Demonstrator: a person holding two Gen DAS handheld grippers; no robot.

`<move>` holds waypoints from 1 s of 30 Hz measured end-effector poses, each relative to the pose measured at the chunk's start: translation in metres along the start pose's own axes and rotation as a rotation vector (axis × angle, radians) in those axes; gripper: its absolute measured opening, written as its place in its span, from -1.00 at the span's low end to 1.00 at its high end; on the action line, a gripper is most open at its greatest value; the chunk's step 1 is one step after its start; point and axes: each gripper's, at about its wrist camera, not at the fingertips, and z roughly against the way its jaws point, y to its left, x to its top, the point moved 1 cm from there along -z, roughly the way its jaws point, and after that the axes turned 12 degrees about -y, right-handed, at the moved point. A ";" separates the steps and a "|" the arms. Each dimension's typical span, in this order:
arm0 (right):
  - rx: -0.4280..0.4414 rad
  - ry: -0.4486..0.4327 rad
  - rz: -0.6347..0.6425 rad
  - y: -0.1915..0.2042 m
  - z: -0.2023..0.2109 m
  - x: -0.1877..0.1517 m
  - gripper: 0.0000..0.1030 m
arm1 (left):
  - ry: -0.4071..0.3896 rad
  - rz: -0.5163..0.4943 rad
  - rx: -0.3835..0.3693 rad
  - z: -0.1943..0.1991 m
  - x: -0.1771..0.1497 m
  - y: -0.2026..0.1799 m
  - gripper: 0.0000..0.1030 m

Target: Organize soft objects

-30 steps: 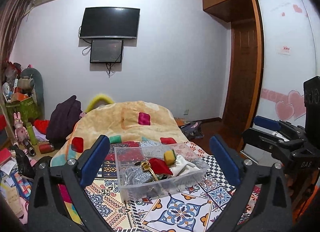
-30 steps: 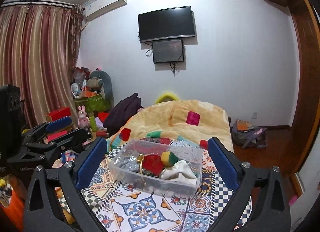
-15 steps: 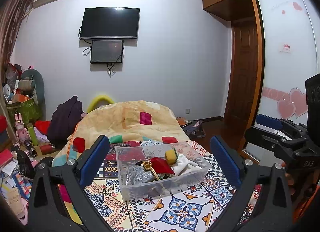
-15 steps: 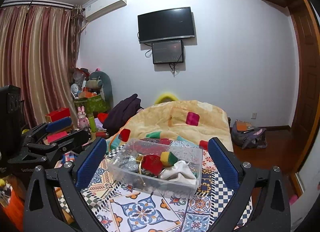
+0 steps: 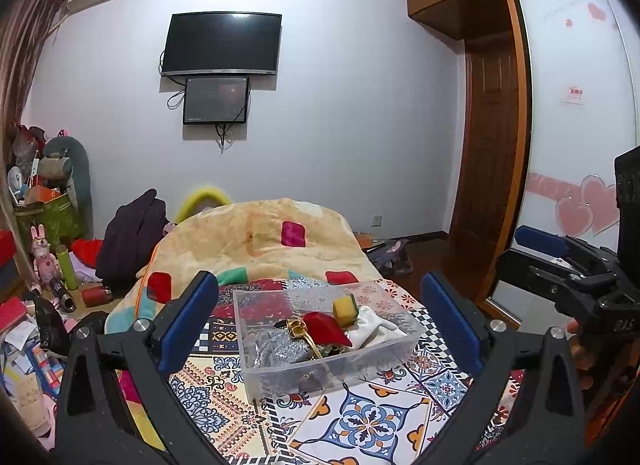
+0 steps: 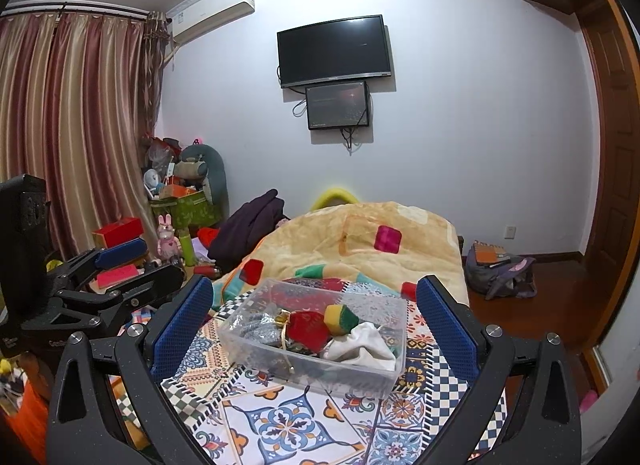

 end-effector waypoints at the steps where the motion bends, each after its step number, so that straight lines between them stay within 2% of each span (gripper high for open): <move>1: 0.002 0.000 -0.002 0.000 0.000 0.001 0.97 | 0.000 0.000 0.000 0.000 0.000 0.000 0.99; 19: 0.005 -0.003 -0.001 0.002 0.001 0.002 0.98 | 0.006 0.004 -0.003 -0.001 -0.002 0.000 1.00; 30: 0.004 -0.004 -0.012 0.001 -0.001 0.003 1.00 | 0.022 0.029 -0.031 -0.002 -0.004 0.001 1.00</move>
